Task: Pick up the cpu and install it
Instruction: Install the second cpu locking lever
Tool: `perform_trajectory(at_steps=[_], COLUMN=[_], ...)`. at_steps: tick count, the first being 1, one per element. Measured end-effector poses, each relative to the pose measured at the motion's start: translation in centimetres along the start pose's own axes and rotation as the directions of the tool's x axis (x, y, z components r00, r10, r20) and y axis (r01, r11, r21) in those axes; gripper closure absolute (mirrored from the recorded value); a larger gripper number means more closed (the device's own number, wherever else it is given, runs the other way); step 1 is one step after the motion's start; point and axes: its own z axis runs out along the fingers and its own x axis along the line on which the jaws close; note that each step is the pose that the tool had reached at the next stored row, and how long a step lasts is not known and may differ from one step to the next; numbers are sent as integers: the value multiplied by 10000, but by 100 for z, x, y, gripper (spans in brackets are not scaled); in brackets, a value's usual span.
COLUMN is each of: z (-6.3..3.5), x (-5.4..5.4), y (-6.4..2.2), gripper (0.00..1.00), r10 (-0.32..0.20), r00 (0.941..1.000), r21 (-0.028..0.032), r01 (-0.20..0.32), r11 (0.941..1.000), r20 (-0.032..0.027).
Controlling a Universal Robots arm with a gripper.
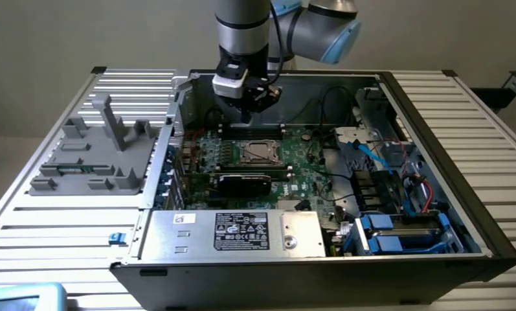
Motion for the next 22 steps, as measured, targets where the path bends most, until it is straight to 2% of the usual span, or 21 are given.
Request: perform_trajectory(at_steps=[1, 3, 7, 9, 11, 14, 15, 18, 22], z=[-1, 0, 0, -1, -1, 0, 0, -5, -23], x=[-1, -5, -16, -23, -30, -39, -40, -35, -1], y=[0, 2, 5, 6, 8, 9, 9, 26, 127], gripper=[89, 89, 89, 89, 89, 89, 89, 89, 89], r10=[-138, -399, -887, -1126, -1361, -1736, -1851, -1990, -1974], r00=[9999, 9992, 9961, 9936, 9907, 9848, 9827, 9800, 9801], r21=[-56, -209, -571, -784, -971, -1188, -1230, -1247, -1174], r01=[138, 399, 886, 1123, 1356, 1729, 1844, 1987, 1982], r11=[9999, 9990, 9944, 9906, 9860, 9777, 9751, 9721, 9731], r20=[10, 12, 7, 6, 12, 43, 59, 101, 184])
